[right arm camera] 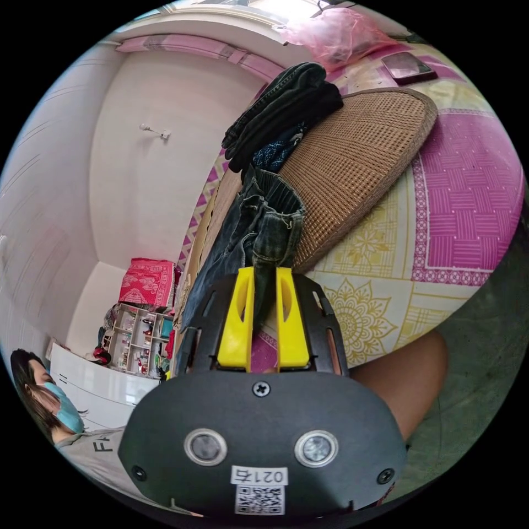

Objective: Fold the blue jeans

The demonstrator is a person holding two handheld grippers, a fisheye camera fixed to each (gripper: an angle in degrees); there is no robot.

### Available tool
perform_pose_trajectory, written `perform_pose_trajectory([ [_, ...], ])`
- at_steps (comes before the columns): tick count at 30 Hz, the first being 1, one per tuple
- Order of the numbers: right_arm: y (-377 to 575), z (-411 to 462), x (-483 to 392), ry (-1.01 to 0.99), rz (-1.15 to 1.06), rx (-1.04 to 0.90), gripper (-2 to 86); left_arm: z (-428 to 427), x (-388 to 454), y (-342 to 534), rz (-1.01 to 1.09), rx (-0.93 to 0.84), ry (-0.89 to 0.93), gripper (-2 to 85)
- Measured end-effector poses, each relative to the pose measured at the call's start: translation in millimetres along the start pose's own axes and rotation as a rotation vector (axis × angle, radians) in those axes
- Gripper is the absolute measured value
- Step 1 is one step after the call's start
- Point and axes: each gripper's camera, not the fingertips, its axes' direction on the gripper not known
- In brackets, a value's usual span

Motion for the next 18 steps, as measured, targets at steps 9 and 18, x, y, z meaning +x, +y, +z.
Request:
perform_pose_trajectory([
  [9, -9, 19, 21, -0.013, 0.016, 0.009, 6.7, 48, -19, -12, -0.041, -0.02, -0.057, 14.0],
  [18, -23, 64, 26, -0.003, 0.002, 0.001, 4.9, 135, -27, -35, -0.037, -0.095, -0.126, 5.7],
])
